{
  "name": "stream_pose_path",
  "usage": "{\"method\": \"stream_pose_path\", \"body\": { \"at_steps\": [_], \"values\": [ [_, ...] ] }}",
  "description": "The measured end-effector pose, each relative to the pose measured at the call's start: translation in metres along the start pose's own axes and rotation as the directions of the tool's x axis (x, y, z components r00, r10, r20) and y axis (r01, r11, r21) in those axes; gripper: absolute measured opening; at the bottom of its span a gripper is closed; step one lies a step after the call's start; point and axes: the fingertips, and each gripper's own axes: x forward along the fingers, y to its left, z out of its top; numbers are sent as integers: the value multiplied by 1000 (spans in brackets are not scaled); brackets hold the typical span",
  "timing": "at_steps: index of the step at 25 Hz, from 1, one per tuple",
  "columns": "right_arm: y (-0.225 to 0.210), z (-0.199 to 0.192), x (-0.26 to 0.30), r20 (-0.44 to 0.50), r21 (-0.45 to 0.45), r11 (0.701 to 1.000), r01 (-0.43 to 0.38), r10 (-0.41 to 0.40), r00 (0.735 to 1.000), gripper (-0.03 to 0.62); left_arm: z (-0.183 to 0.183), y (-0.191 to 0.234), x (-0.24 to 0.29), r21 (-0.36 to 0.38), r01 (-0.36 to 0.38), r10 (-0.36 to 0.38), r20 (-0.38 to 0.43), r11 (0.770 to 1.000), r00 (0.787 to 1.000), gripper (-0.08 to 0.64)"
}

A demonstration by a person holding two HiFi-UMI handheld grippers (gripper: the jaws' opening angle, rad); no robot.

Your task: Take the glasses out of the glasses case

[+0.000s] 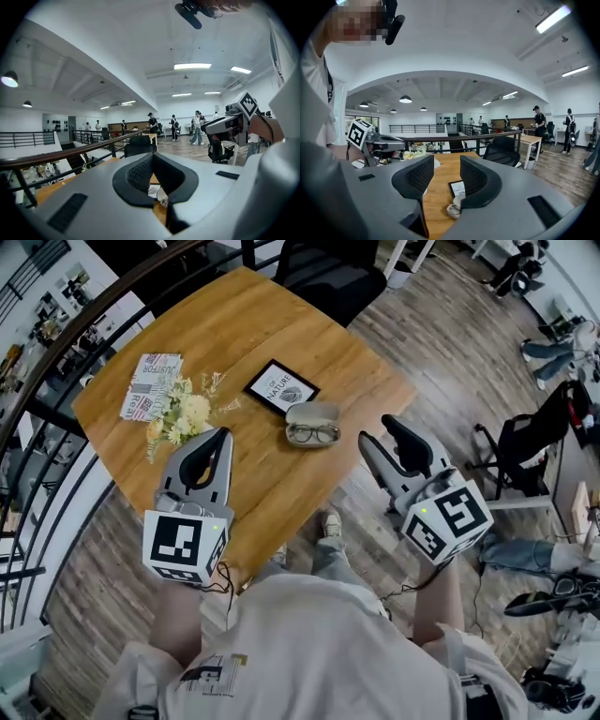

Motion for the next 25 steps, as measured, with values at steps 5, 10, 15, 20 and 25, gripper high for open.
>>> {"method": "stream_pose_path", "body": {
  "at_steps": [5,10,15,20,25],
  "values": [
    [-30,-10,21,-28,-15,992,-124,123,992,196,0,-9,22,-18,-88,87,-34,996,996,15],
    [-58,-20,36,-77,-51,954,-295,290,954,195,7,-26,43,-12,-194,193,-57,981,980,15],
    [-82,-25,50,-97,-67,923,-380,373,923,195,10,-38,63,-42,-255,251,-88,966,964,15],
    [-96,-31,66,-82,-40,895,-444,440,894,195,1,-47,76,-37,-308,300,-135,951,944,15],
    [-96,-33,74,-63,23,841,-541,541,839,183,-8,-51,84,-48,-324,312,-167,945,935,15]
  ]
}}
